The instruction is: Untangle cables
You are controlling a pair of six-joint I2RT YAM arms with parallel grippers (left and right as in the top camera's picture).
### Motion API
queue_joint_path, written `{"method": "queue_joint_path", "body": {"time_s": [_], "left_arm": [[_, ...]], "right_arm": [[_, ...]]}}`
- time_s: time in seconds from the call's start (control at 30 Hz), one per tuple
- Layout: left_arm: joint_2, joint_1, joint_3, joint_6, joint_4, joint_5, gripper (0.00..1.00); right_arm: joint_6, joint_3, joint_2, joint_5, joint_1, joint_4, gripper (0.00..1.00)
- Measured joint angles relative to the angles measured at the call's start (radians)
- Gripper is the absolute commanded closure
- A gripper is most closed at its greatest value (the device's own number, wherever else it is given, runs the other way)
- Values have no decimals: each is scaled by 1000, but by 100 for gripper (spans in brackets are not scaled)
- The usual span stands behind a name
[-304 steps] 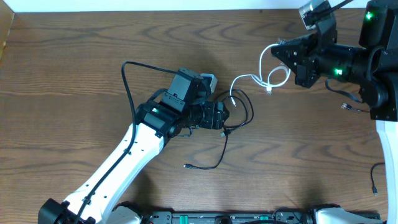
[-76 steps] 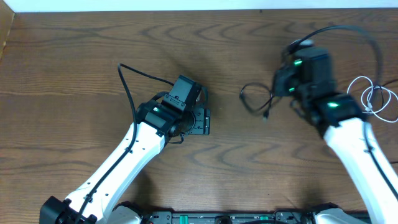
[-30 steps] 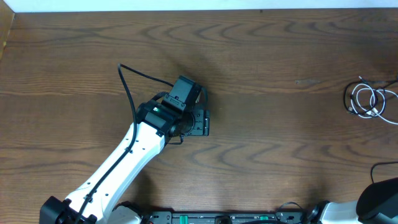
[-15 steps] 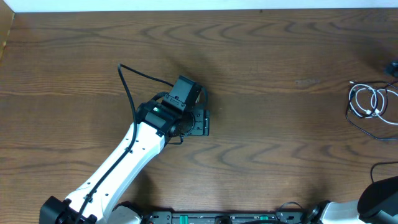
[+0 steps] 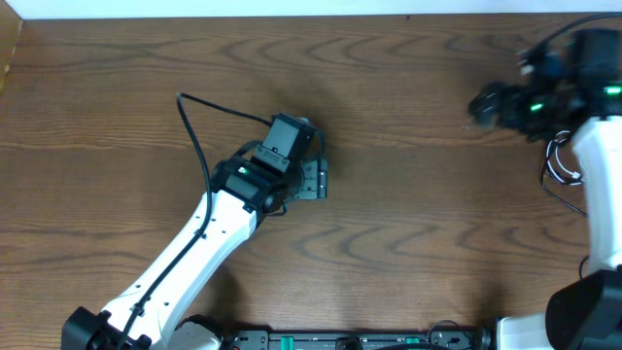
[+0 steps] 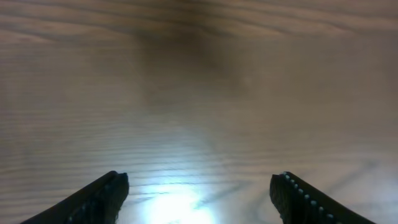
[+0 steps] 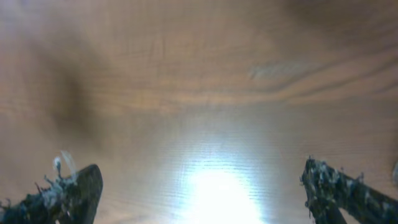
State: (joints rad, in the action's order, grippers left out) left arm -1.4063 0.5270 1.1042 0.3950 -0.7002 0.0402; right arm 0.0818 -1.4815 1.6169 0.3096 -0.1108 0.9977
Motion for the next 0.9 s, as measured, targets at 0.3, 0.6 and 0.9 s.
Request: {"method": "queue_joint_path", "body": {"time_s": [0.3,0.6,0.9], "left_arm": [[0,-233,0,0,-66,40,20],[-1,-386,0,0,-334,146,21],[6,-388,-5,-37,-459,145,22]], "right_arm": [[-23,168,3,-131,189,-22,1],[57,247,3,-194,232,45,1],[110,409,-103,-202,246,35,1]]}}
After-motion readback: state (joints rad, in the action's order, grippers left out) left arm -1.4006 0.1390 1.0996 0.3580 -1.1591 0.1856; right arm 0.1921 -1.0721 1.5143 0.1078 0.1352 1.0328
